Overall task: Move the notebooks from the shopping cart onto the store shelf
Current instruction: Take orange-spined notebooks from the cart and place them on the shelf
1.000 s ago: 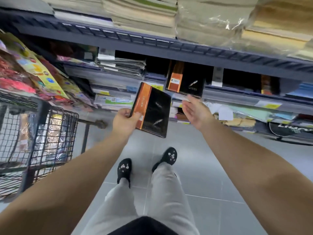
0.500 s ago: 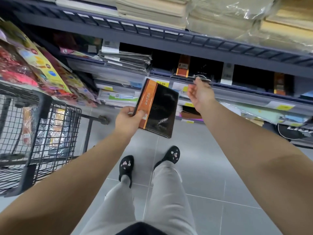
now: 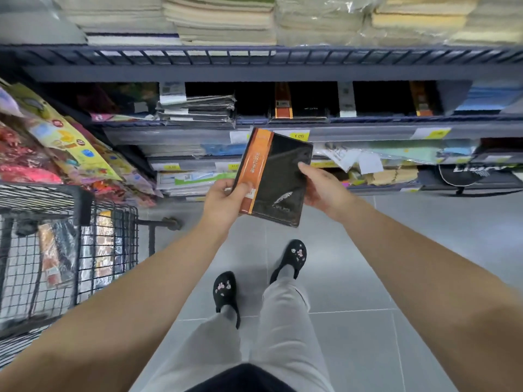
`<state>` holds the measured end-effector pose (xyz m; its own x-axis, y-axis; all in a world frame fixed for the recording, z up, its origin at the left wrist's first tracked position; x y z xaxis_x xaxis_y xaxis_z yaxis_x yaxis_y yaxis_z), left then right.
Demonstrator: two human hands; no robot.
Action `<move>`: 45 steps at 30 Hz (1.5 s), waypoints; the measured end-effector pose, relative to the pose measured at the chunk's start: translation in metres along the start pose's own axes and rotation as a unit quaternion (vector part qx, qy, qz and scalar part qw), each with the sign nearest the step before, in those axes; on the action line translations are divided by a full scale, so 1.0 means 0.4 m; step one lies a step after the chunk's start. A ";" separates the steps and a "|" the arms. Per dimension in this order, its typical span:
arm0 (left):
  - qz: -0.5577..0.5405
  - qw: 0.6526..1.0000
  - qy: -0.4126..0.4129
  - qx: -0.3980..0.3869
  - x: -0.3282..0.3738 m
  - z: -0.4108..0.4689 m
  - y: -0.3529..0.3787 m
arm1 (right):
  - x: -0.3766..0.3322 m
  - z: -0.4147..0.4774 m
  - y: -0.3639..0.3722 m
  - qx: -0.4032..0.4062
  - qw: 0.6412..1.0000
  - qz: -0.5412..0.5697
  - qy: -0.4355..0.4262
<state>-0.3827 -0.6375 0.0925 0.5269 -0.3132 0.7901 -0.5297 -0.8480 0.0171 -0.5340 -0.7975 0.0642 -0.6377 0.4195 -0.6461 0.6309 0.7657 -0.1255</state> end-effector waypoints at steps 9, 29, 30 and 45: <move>-0.020 0.998 -0.004 -0.057 0.074 0.068 0.184 | -0.032 -0.046 -0.020 -0.044 0.997 0.019 -0.061; 0.620 0.761 0.165 -0.094 0.126 0.285 0.279 | -0.135 0.162 -0.081 0.062 0.992 0.096 -0.046; 0.624 0.759 0.162 -0.089 0.123 0.286 0.279 | -0.147 0.173 -0.086 0.080 0.991 0.089 -0.052; 0.615 0.764 0.158 -0.110 0.126 0.256 0.258 | -0.162 0.203 -0.094 0.144 0.988 0.053 -0.021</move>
<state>-0.3427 -0.7848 0.0712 -0.6293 -0.6670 0.3987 -0.6121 0.1094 -0.7832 -0.4806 -0.8932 0.0498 -0.5467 0.4638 -0.6971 0.7959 0.5466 -0.2605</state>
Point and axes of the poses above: each hand's wrist, its own z-axis towards the middle knuckle, its own y-axis out of the palm, x = y × z, the point moved 10 cm from there along z, towards the middle knuckle, and after that the axes turned 10 degrees about -z, right-handed, at the moved point
